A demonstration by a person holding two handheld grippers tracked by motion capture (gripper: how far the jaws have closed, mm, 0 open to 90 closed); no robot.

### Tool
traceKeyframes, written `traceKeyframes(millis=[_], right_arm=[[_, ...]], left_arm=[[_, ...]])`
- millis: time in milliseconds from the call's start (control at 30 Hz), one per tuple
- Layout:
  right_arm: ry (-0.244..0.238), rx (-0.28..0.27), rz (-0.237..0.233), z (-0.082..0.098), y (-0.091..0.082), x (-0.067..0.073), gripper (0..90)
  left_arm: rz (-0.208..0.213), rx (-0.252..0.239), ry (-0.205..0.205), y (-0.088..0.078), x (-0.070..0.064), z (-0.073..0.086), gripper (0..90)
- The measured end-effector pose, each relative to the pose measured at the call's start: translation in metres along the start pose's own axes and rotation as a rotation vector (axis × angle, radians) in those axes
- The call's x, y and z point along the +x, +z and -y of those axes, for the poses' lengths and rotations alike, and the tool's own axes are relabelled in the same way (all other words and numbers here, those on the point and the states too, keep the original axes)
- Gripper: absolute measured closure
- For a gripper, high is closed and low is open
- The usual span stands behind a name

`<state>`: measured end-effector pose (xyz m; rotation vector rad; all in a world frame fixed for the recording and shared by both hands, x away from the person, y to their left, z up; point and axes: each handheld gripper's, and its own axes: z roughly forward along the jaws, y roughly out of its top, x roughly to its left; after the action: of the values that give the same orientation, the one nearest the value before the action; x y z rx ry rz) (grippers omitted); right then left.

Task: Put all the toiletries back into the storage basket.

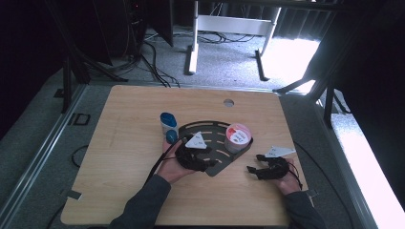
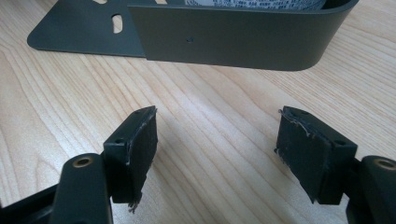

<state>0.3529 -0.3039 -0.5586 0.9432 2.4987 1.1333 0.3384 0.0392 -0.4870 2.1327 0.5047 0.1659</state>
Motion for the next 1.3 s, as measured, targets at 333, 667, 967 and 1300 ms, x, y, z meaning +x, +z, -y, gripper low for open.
traceKeyframes(millis=[333,667,967,1300], right_arm=[[0.006,-0.003,-0.003,0.0,0.0,-0.001,28.5],[0.012,-0.004,-0.007,0.0,0.0,-0.002,28.5],[0.016,-0.004,-0.002,0.0,0.0,-0.002,28.5],[0.014,-0.002,0.002,0.0,0.0,-0.002,28.5]], left_arm=[[-0.024,0.011,-0.001,-0.013,0.004,0.011,46.4],[-0.044,0.015,-0.016,-0.025,0.01,0.024,48.9],[-0.07,0.004,-0.027,-0.037,0.013,0.033,49.3],[-0.074,0.004,-0.05,-0.05,0.016,0.042,50.4]])
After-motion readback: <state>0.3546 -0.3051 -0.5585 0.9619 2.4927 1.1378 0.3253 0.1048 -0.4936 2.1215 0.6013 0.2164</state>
